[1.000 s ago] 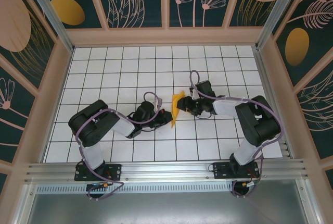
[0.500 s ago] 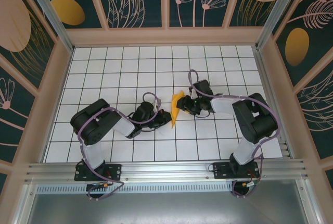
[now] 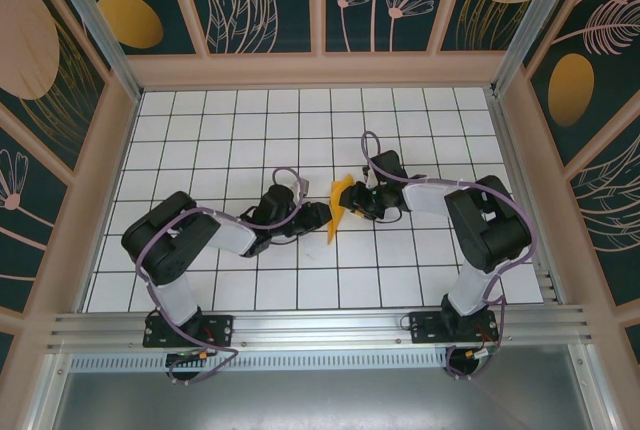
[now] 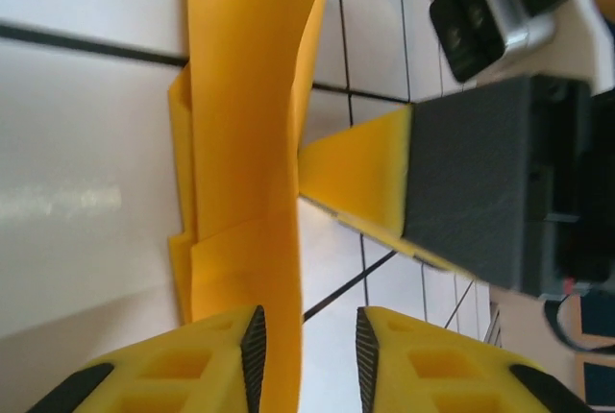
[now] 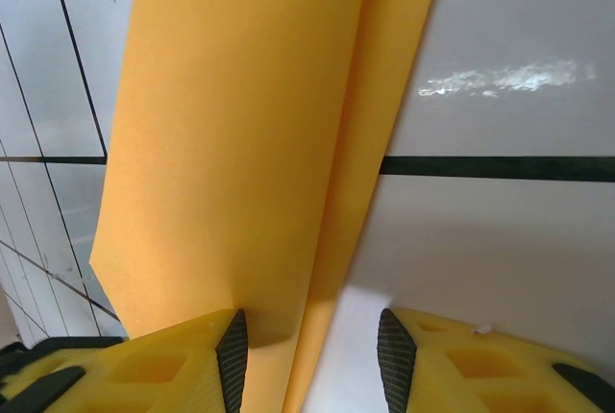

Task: Fold a paper plane with a square sheet of paper (fold left side to right side)
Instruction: Fold the wing for the fifth time at the center of the table.

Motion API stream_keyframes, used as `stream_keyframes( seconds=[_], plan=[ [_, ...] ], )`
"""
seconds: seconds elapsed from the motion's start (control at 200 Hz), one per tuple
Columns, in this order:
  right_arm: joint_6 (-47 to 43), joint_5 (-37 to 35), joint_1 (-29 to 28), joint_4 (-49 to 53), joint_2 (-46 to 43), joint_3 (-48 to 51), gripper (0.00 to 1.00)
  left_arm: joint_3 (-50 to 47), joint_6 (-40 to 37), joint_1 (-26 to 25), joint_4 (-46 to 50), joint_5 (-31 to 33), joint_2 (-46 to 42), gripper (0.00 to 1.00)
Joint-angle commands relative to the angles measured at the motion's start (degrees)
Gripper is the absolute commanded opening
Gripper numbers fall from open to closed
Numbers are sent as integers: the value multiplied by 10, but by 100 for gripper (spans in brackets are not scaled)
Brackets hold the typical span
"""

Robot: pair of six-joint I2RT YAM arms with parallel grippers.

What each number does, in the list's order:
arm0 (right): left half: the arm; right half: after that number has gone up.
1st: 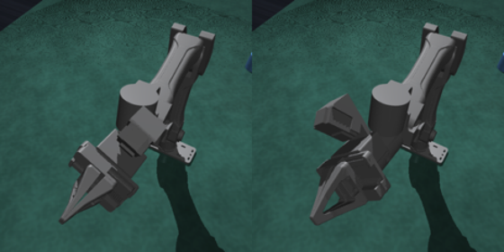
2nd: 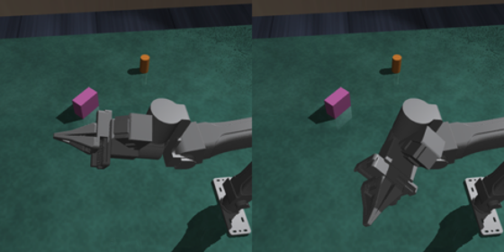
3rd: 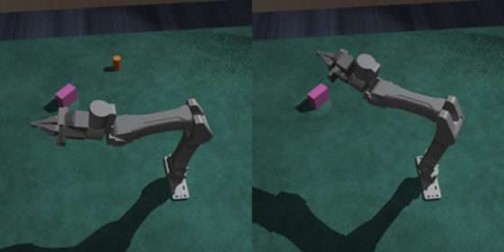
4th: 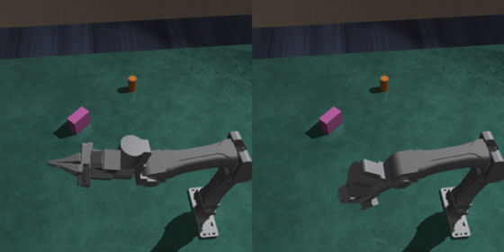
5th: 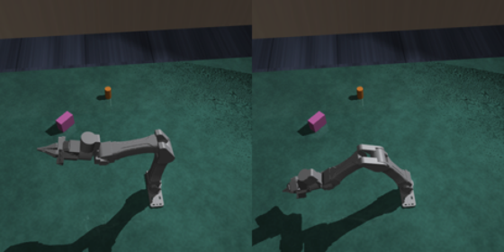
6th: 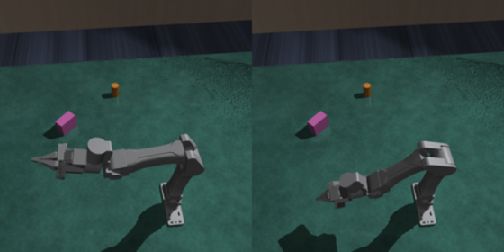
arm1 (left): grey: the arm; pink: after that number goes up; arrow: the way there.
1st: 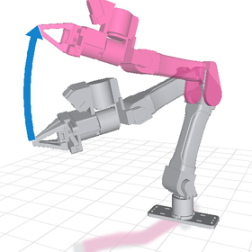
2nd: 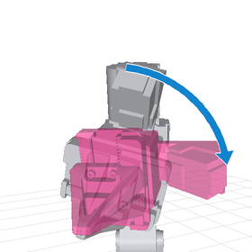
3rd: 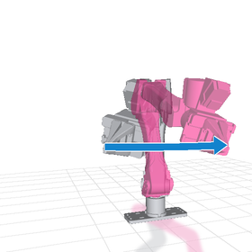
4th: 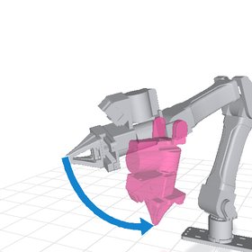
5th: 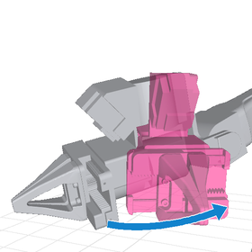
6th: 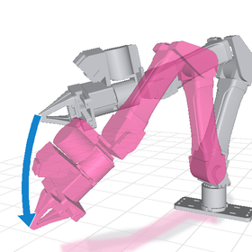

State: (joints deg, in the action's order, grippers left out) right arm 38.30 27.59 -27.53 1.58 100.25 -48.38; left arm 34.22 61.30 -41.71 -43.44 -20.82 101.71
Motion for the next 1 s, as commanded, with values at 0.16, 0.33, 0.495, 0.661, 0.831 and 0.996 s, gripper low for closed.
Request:
stream_keyframes(
  seconds=[0.16, 0.33, 0.495, 0.661, 0.831, 0.996],
  plan=[
    [-1, -35, -10, 6, 33, -2, 45, 64, -48, 24, 76, -9, 10, 40],
    [-3, -33, -9, 7, 34, -3, 45, 80, -54, 49, 78, -15, 28, 40],
    [-5, -33, -9, 9, 34, -6, 45, 118, -67, 49, 85, -44, 60, 37],
    [-6, -33, -10, 12, 35, -7, 45, 143, -73, 50, 94, -49, 88, 32],
    [-11, -33, -10, 17, 35, -10, 45, 168, -86, 51, 111, -47, 111, 16],
    [-21, -33, -10, 23, 34, -13, 45, 194, -115, 54, 134, -43, 131, 8]
  ],
)
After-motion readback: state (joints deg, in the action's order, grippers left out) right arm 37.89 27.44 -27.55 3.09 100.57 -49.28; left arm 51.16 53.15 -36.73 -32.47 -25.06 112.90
